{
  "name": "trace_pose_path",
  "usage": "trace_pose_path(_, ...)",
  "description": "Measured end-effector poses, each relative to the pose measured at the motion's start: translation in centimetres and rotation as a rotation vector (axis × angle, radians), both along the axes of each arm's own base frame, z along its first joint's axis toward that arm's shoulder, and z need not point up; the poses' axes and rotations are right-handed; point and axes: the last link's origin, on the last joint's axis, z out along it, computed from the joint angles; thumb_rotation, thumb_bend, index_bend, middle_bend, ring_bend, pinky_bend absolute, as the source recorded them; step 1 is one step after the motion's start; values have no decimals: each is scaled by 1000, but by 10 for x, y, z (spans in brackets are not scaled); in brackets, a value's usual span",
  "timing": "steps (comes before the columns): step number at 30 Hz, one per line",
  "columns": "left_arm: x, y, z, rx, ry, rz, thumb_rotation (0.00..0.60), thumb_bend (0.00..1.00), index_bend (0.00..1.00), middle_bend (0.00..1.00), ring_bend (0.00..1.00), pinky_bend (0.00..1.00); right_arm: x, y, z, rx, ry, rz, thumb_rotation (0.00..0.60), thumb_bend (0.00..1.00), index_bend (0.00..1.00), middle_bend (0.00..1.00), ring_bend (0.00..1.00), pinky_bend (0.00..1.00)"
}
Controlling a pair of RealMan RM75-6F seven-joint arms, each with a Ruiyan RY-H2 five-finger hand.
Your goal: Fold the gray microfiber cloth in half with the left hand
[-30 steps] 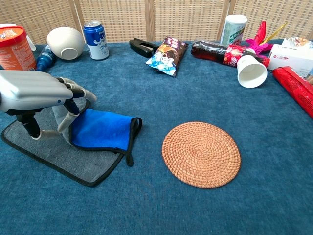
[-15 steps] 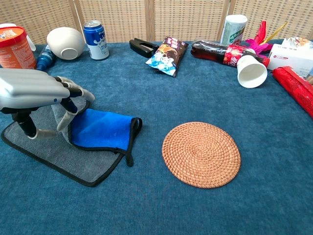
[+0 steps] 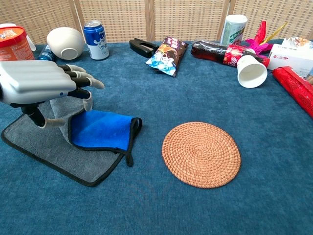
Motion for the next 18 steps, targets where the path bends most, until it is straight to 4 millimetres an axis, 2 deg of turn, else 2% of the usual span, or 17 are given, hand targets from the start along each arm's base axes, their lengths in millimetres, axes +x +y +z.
trace_pose_path(9,-8,-7,-6,-41,-12,-45,600,419,294,0,0,0,0,0,0,2,-3,1,600,0,0,0,0,0)
trace_pose_path(18,-16,-15,-2,-57,-13,-50,600,419,295,0,0,0,1,0,0,1,-6,4,600,0,0,0,0,0)
